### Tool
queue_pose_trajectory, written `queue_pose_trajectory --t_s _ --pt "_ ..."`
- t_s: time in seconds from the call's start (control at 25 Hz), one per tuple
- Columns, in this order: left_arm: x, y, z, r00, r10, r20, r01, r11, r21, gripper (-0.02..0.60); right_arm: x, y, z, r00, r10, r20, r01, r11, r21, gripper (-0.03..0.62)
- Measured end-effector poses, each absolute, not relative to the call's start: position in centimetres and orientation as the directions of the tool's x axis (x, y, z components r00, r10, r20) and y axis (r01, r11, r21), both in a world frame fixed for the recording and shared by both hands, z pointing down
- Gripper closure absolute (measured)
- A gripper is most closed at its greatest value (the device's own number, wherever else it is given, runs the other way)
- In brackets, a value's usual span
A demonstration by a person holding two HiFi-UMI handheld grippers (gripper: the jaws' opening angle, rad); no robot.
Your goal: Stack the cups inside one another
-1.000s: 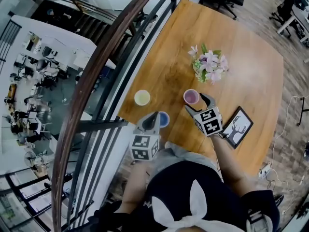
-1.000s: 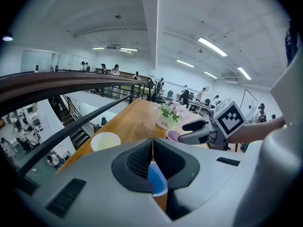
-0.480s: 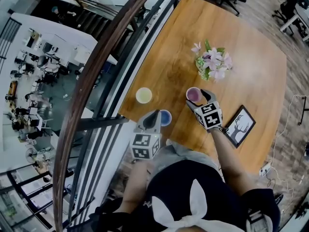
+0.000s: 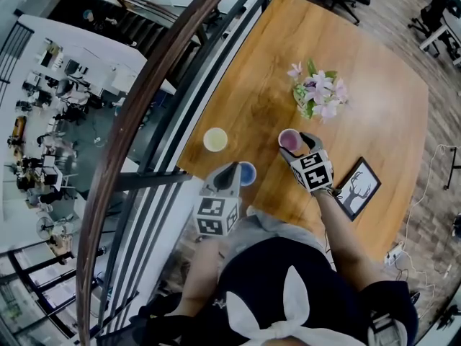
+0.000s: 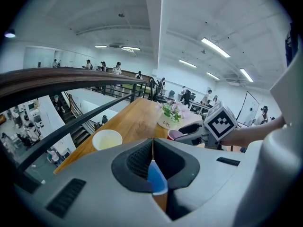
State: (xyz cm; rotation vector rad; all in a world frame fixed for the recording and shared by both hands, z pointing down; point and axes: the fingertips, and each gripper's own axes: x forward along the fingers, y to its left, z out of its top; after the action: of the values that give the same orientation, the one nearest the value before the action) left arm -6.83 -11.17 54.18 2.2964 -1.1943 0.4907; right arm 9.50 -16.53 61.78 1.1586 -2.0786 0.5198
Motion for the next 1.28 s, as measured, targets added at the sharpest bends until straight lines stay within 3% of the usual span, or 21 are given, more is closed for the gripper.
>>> queue_pose_trajectory --t_s 0.52,1.28 --pt "-7.1 -11.0 53.3 0.541 -0.672 0.506 -0.839 -0.478 0.261 0.561 9.5 -16.9 57.7 -0.376 -0.637 0.673 -0.852 0.523 0.019 0.279" --pt "-11.5 -9.7 50.5 0.460 -0.756 0.466 -0.887 -0.411 0.209 0.560 6.3 -15.2 44.6 -0.486 -0.749 0.450 -0.829 0.558 0.035 0.279"
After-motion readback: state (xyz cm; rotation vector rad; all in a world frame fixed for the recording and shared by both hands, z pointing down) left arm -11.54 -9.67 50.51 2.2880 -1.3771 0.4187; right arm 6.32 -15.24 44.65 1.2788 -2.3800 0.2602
